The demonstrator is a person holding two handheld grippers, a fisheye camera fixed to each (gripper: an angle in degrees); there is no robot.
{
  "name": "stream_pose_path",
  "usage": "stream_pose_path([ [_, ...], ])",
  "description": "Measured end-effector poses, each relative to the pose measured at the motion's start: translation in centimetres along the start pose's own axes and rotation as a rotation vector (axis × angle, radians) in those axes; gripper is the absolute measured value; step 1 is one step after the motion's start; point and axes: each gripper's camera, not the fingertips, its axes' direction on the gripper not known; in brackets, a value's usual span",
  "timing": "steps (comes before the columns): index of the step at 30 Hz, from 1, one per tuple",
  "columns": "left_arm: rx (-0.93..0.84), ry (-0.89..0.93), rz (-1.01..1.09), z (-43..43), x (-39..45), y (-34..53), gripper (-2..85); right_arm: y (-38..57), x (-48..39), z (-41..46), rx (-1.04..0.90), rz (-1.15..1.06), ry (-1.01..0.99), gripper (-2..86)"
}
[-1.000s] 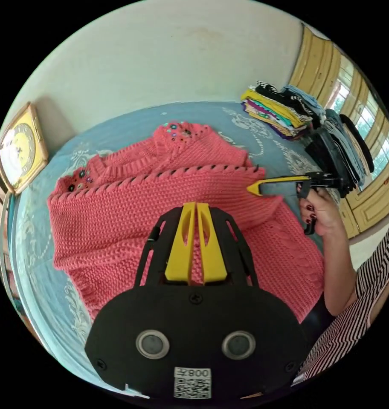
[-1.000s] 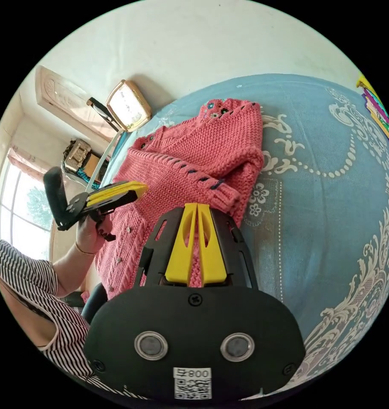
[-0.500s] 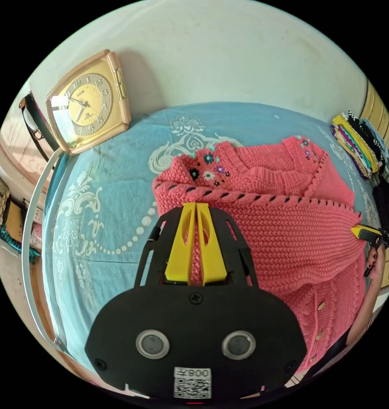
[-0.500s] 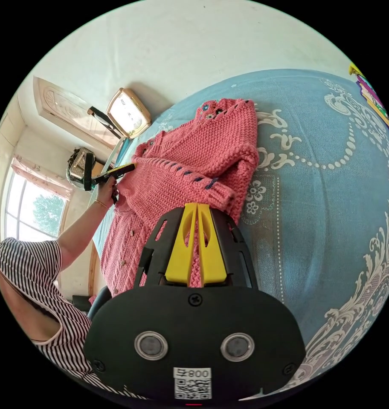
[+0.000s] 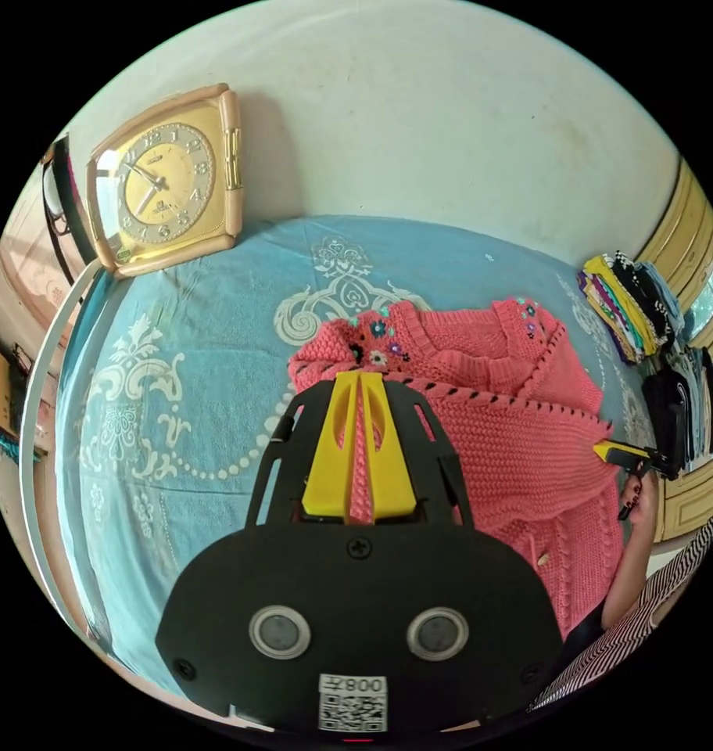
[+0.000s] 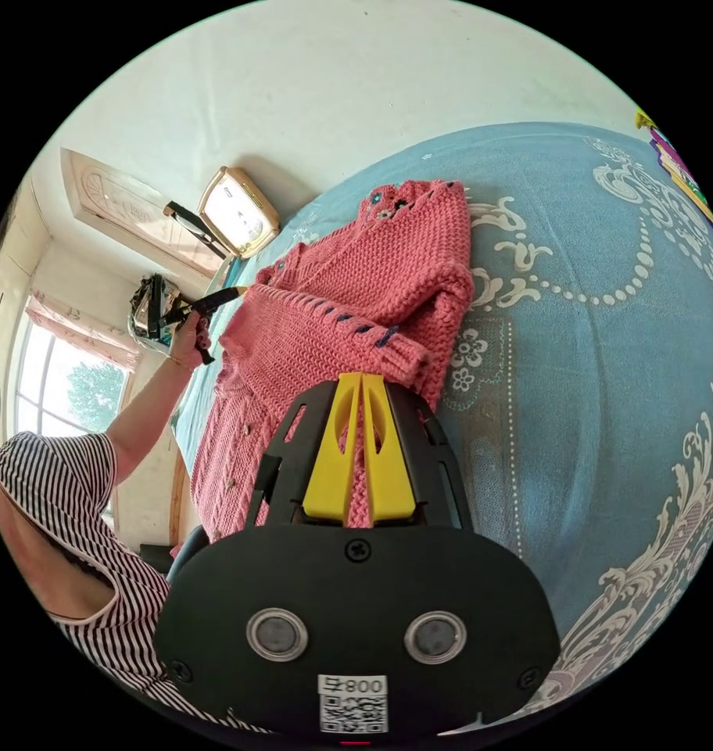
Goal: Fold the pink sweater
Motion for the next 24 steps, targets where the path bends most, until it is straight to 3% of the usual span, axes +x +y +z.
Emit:
stream_pose_path([
  [5, 0.076, 0.118, -0.041, -3.5, -1.4, 5.2, 0.3, 0.5, -0.4, -0.7, 0.019, -0.024, 0.025, 0.1],
  [8, -0.051, 0.076, -0.054, -2.2, -2.1, 7.5, 0.3, 0.9, -0.6, -1.3, 0.048, -0.048, 0.0, 0.1],
  [11, 0.013, 0.114, -0.087, -3.8, -3.3, 8.2, 0.3, 1.0, -0.4, 0.5, -0.038, -0.04, 0.088, 0.1],
  [14, 0.129, 0.172, -0.05, -6.3, -3.2, 9.3, 0.3, 1.4, -1.1, -0.8, 0.046, -0.069, 0.08, 0.1],
  [17, -0.038, 0.124, -0.018, -4.8, -3.2, 10.3, 0.3, 1.7, -1.1, -0.5, 0.068, -0.062, 0.147, 0.1],
  [19, 0.035, 0.15, -0.049, -5.8, -4.0, 11.1, 0.3, 1.8, -0.2, 1.0, -0.001, -0.035, 0.138, 0.1],
  [24, 0.091, 0.167, 0.004, -7.9, -4.3, 12.1, 0.4, 2.8, -0.9, -0.7, 0.124, -0.064, 0.197, 0.1],
])
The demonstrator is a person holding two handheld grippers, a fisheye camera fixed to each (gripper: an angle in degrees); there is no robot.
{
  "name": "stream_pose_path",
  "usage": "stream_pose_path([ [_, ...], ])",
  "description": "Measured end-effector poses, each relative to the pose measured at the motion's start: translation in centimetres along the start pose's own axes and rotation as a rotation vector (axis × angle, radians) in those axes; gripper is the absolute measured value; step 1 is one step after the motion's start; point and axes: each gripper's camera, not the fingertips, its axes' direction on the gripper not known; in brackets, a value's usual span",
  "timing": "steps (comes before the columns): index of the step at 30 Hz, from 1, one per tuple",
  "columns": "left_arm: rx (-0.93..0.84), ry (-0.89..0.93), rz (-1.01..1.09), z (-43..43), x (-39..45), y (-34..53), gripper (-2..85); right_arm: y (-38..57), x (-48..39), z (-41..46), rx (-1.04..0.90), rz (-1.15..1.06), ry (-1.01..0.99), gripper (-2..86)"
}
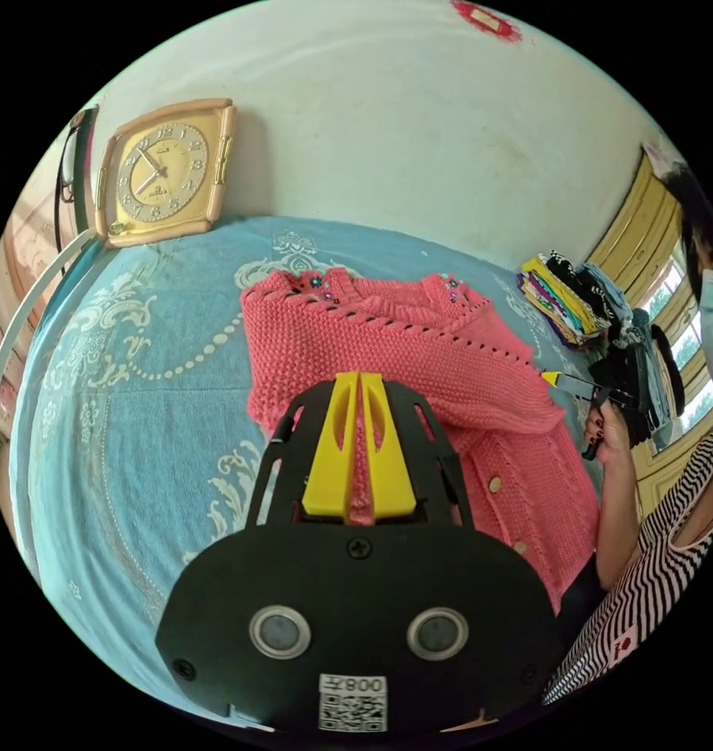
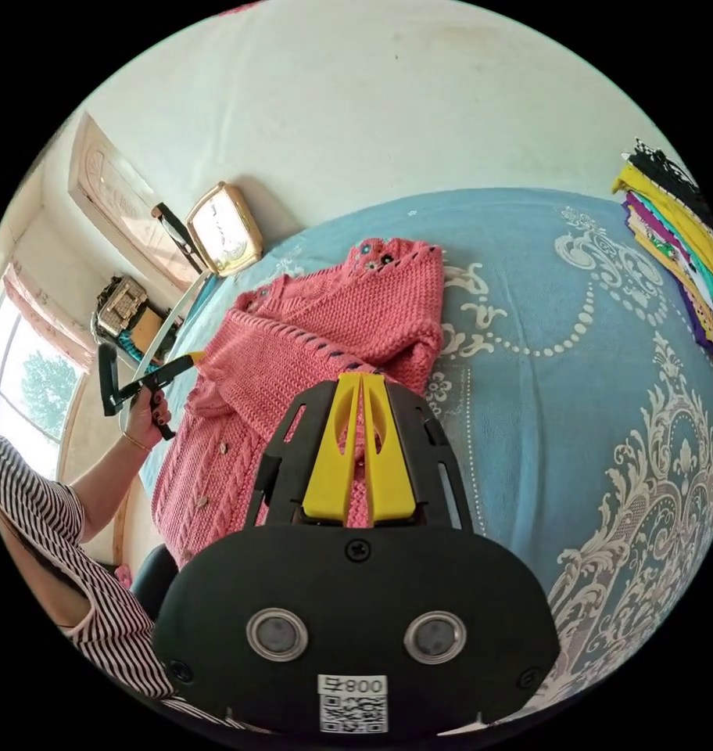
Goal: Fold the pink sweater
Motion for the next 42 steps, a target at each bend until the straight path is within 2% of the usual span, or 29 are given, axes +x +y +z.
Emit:
stream_pose_path([
  [2, -0.139, 0.002, 0.025, 1.7, -0.3, 0.5, 0.6, -0.1, 0.4, 3.1, -0.164, -0.004, -0.034, 0.1],
  [8, 0.04, 0.033, 0.023, -2.8, -2.4, 0.5, 2.2, 1.0, 0.9, 1.7, -0.051, 0.012, -0.018, 0.1],
  [15, 0.002, 0.047, -0.137, -3.9, -9.3, -0.1, 6.0, 2.3, 2.4, 1.8, 0.02, 0.051, -0.102, 0.3],
  [23, -0.066, 0.272, -0.311, -6.0, -11.7, 9.0, 6.1, 3.6, 3.5, 3.8, -0.026, 0.067, -0.124, 0.3],
  [28, -0.144, 0.273, -0.344, -8.4, -11.0, 15.3, 5.3, 4.8, 2.2, 2.2, -0.024, 0.036, -0.004, 0.1],
  [30, -0.147, 0.271, -0.367, -9.0, -10.9, 17.3, 4.4, 5.8, 1.2, 1.7, -0.009, 0.02, -0.043, 0.1],
  [32, -0.187, 0.292, -0.36, -9.2, -10.6, 19.1, 3.2, 6.5, 0.8, 2.8, -0.043, 0.014, -0.03, 0.2],
  [33, -0.203, 0.292, -0.353, -9.1, -10.5, 19.5, 2.8, 6.6, 0.9, 4.4, -0.147, 0.028, -0.003, 0.2],
  [34, -0.26, 0.274, -0.31, -8.6, -10.2, 20.0, 2.2, 6.6, 0.9, 5.5, -0.219, 0.016, -0.001, 0.2],
  [35, -0.353, 0.206, -0.268, -7.8, -9.9, 20.5, 1.6, 6.7, 0.9, 5.5, -0.204, 0.018, 0.002, 0.2],
  [38, -0.324, 0.179, -0.215, -9.1, -9.1, 20.8, 0.9, 6.5, 0.2, 4.8, -0.249, 0.005, 0.021, 0.2],
  [42, -0.331, 0.078, -0.084, -10.3, -7.0, 22.3, 0.8, 9.4, -4.1, 2.5, -0.301, -0.134, 0.115, 0.2],
])
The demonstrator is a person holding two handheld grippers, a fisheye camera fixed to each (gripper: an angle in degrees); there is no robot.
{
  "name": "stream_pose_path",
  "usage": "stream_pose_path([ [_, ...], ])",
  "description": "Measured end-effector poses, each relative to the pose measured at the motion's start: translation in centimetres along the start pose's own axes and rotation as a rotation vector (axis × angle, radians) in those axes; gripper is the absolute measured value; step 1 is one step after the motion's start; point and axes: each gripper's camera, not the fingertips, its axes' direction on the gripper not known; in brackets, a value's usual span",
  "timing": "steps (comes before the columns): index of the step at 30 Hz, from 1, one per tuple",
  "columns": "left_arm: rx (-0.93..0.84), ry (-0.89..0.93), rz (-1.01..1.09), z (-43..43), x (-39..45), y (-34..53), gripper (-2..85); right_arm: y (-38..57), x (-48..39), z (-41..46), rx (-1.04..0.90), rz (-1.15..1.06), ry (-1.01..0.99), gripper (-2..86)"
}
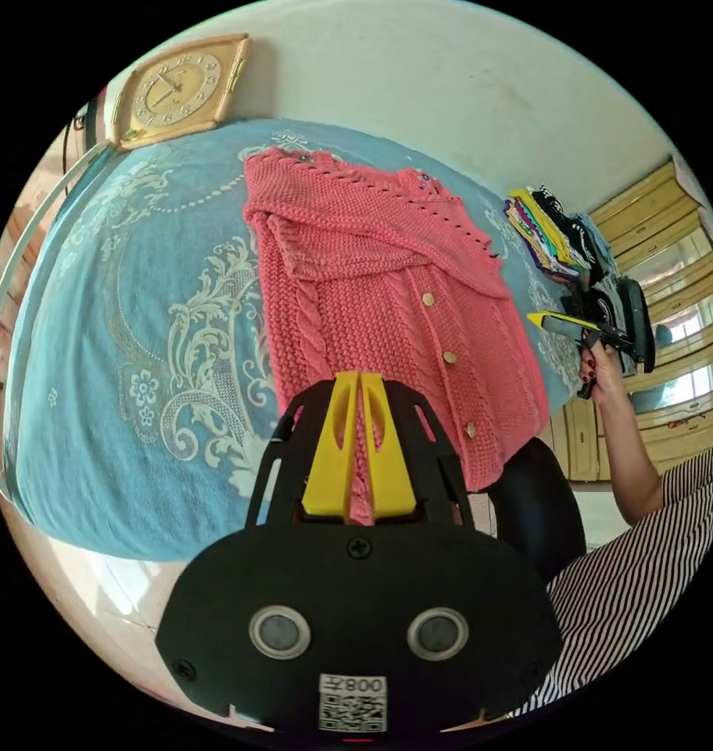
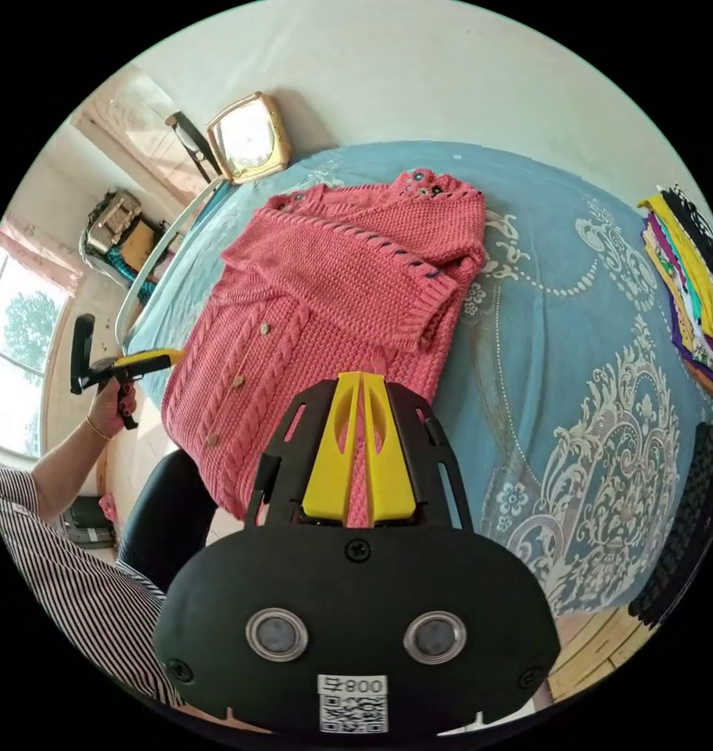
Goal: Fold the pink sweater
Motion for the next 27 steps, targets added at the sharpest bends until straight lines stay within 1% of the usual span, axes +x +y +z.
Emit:
stream_pose_path([
  [2, -0.119, -0.035, 0.042, 2.6, 0.6, 1.6, 1.0, 2.0, -1.4, 1.1, -0.054, -0.025, 0.032, 0.2],
  [3, -0.172, -0.041, 0.052, 3.6, 0.6, 1.9, 1.0, 3.1, -2.1, 2.5, -0.115, -0.053, 0.029, 0.2],
  [4, -0.09, -0.066, 0.051, 3.5, 0.6, 2.8, 1.0, 4.0, -2.6, 4.4, -0.195, -0.077, 0.05, 0.2],
  [5, -0.125, -0.064, 0.031, 3.9, 0.3, 3.1, 1.0, 4.4, -2.7, 5.4, -0.236, -0.082, 0.068, 0.3],
  [6, -0.141, -0.057, 0.015, 4.0, 0.0, 3.1, 1.0, 5.1, -2.9, 5.7, -0.181, -0.079, 0.097, 0.3],
  [7, -0.162, -0.033, -0.011, 3.8, -0.4, 3.4, 1.1, 5.4, -3.0, 5.7, -0.179, -0.086, 0.113, 0.4],
  [8, -0.141, -0.001, -0.025, 3.3, -0.8, 3.9, 1.1, 5.4, -2.8, 5.7, -0.194, -0.075, 0.109, 0.4],
  [10, -0.093, 0.017, -0.028, 2.3, -1.4, 5.4, 1.3, 5.8, -1.6, 4.8, -0.215, -0.021, 0.016, 0.7],
  [15, -0.096, 0.04, -0.091, 2.0, -4.5, 11.2, 4.4, 11.0, 1.3, 2.7, -0.16, 0.068, -0.052, 2.4],
  [17, -0.099, 0.111, -0.182, 2.6, -6.9, 14.4, 7.7, 13.5, 3.0, 2.3, -0.133, 0.133, -0.086, 4.0],
  [19, -0.104, 0.168, -0.244, 3.4, -8.6, 16.5, 9.6, 16.5, 5.7, 2.4, -0.095, 0.233, -0.186, 6.4],
  [22, -0.12, 0.237, -0.303, 5.3, -10.9, 18.8, 11.3, 19.3, 8.5, 3.4, -0.055, 0.327, -0.302, 7.7],
  [27, -0.094, 0.329, -0.383, 8.2, -14.0, 21.1, 12.0, 21.3, 11.2, 5.7, -0.04, 0.381, -0.383, 8.3],
])
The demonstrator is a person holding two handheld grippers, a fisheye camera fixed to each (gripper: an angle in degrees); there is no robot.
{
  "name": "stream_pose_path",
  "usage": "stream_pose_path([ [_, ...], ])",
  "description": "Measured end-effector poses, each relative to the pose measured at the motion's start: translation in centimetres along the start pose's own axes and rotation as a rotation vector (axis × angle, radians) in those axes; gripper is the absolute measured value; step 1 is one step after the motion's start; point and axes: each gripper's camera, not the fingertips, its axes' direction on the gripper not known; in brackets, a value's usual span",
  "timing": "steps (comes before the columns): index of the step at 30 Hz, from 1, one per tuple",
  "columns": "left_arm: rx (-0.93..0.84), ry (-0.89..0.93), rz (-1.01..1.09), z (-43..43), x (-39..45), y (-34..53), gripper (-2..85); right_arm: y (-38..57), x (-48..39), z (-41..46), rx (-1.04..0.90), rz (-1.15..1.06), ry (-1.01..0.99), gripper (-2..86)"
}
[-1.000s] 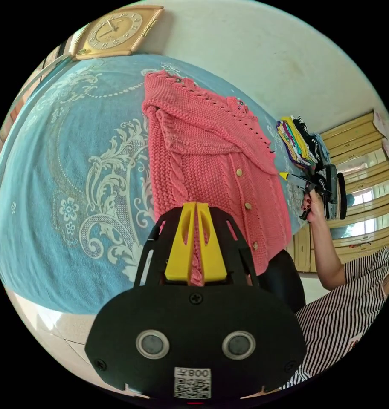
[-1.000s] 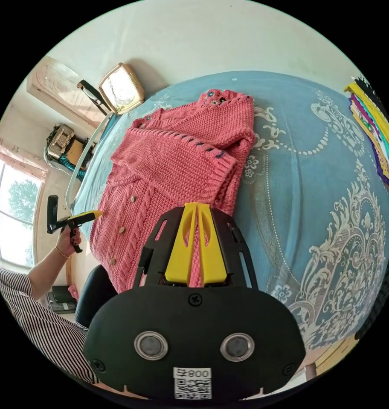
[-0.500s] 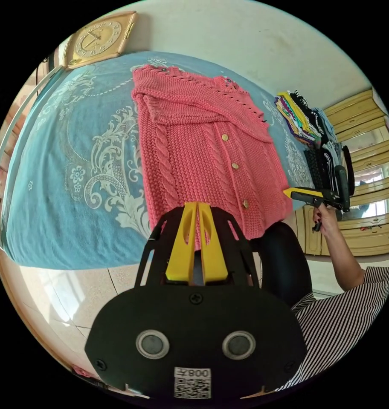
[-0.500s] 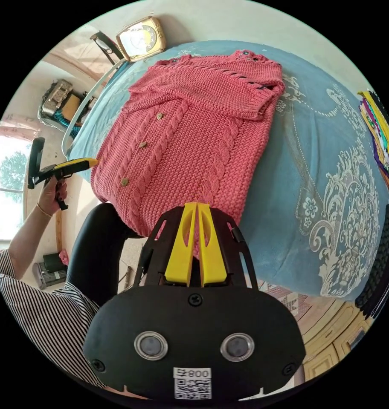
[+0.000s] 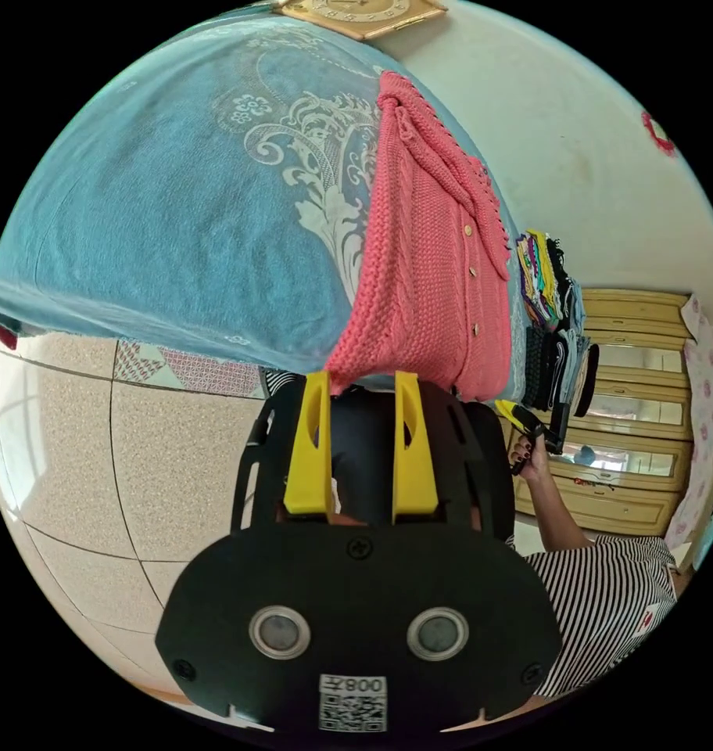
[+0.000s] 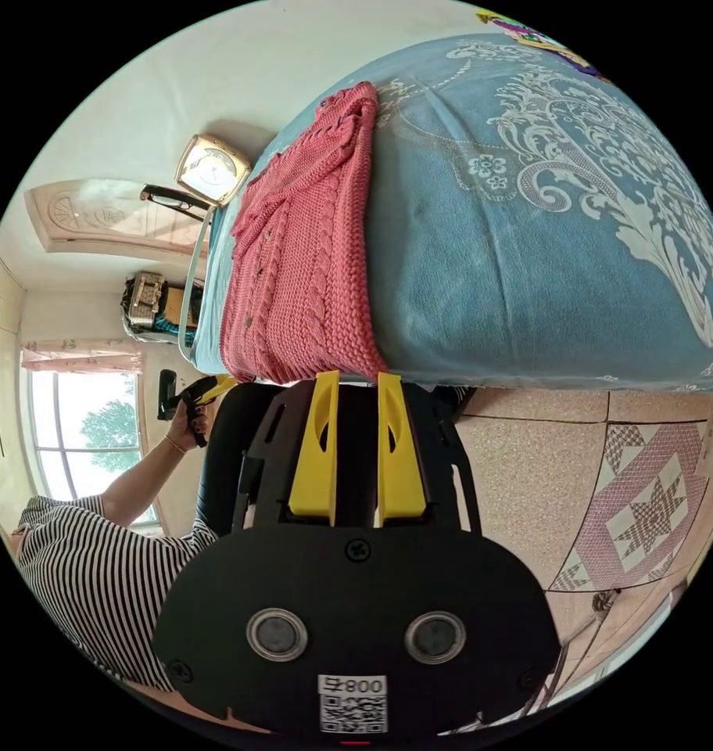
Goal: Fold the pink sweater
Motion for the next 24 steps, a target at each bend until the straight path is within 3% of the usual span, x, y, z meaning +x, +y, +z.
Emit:
stream_pose_path([
  [9, 0.014, 0.069, -0.052, 2.1, -6.0, 1.1, 10.6, -0.9, 3.5, 2.8, -0.028, 0.0, -0.021, 8.6],
  [24, 0.085, 0.286, 0.062, 1.2, -12.6, 6.6, 4.1, 1.1, 8.7, 2.9, -0.07, -0.044, -0.122, 1.9],
])
